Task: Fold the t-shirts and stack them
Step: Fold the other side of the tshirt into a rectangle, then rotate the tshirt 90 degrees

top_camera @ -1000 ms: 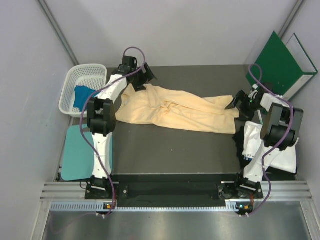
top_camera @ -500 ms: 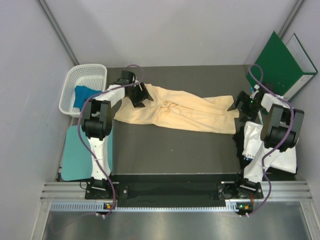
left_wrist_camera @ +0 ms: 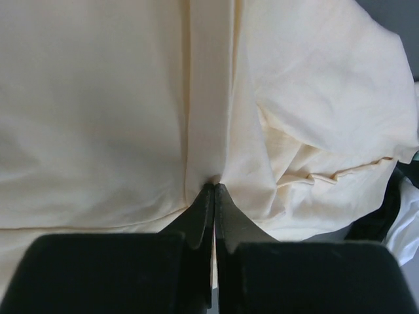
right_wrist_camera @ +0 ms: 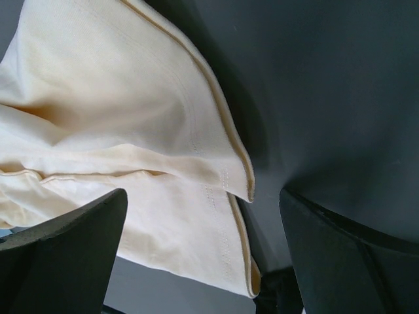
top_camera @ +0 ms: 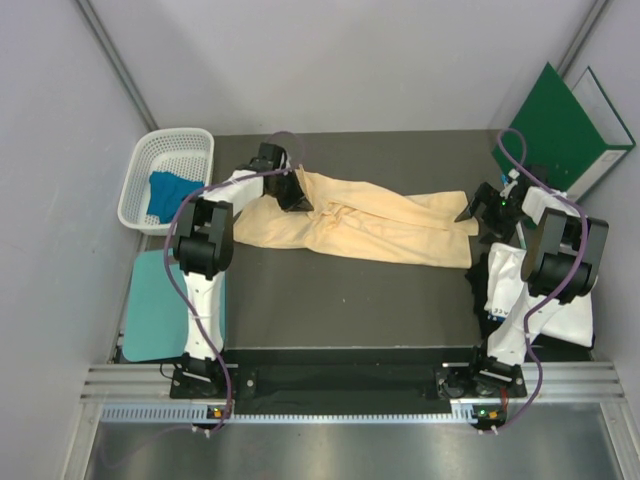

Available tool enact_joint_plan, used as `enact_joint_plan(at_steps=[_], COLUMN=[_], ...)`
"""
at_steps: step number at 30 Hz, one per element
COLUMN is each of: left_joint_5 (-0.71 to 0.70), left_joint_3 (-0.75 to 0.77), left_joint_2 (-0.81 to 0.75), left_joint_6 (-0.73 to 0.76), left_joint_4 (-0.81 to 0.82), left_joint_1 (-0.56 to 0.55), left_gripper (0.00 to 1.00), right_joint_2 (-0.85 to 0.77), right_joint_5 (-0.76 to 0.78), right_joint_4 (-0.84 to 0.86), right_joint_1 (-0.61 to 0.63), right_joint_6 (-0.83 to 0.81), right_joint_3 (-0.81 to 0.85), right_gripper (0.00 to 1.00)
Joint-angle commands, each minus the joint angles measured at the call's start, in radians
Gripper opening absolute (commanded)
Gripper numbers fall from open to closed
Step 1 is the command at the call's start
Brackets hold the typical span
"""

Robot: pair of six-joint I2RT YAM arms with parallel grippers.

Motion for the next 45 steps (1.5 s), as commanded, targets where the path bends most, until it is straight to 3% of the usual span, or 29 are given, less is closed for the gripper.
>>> enact_joint_plan(at_steps=[1,10,16,19,20,21,22,24,28,33,38,45], left_joint_5=[-0.007,-0.003,0.074,0.111,0.126,0.134,0.131,0.094,-0.037,-0.185,-0.280,-0.276], left_joint_3=[0.061,0.200,0.445,0.489,0.492,0.504,0.522,0.504,0.330,0.270,0.314,0.346], left_joint_2=[-0.018,-0.026,0.152,0.217,0.229,0.246,0.244,0.191,0.056,-0.019,0.022,0.115], left_joint_6=[0.017,-0.027,-0.108,-0.162,-0.176,-0.182,-0.170,-0.101,-0.012,0.143,0.208,0.192], left_joint_4=[-0.003,0.066,0.076,0.138,0.157,0.145,0.136,0.114,0.076,-0.050,-0.156,-0.173], left_joint_1=[-0.001,0.010,0.005,0.005,0.007,0.010,0.012,0.021,0.077,0.174,0.203,0.203], left_gripper=[0.00,0.00,0.00,0.01,0.51,0.96,0.99,0.99,0.99,0.99,0.99,0.98], right_joint_2=[-0.022,-0.046,-0.054,-0.058,-0.061,-0.063,-0.072,-0.090,-0.112,-0.092,-0.065,-0.055], right_joint_5=[0.024,0.030,0.034,0.039,0.042,0.045,0.050,0.079,0.131,0.157,0.171,0.169], right_joint_4=[-0.012,-0.010,-0.012,-0.010,-0.012,-0.016,-0.018,-0.019,-0.021,-0.012,-0.009,-0.007], right_joint_1=[0.007,0.007,0.007,0.007,0.007,0.007,0.007,0.007,0.007,0.007,0.007,0.007], right_joint_6=[-0.004,-0.012,-0.027,-0.030,-0.030,-0.032,-0.035,-0.036,-0.033,-0.024,-0.016,-0.013], right_joint_3=[0.032,0.027,0.009,0.000,-0.003,-0.003,-0.003,-0.002,0.006,0.035,0.056,0.063], right_gripper=[1.00,1.00,1.00,1.00,1.00,1.00,0.99,1.00,1.00,1.00,1.00,1.00])
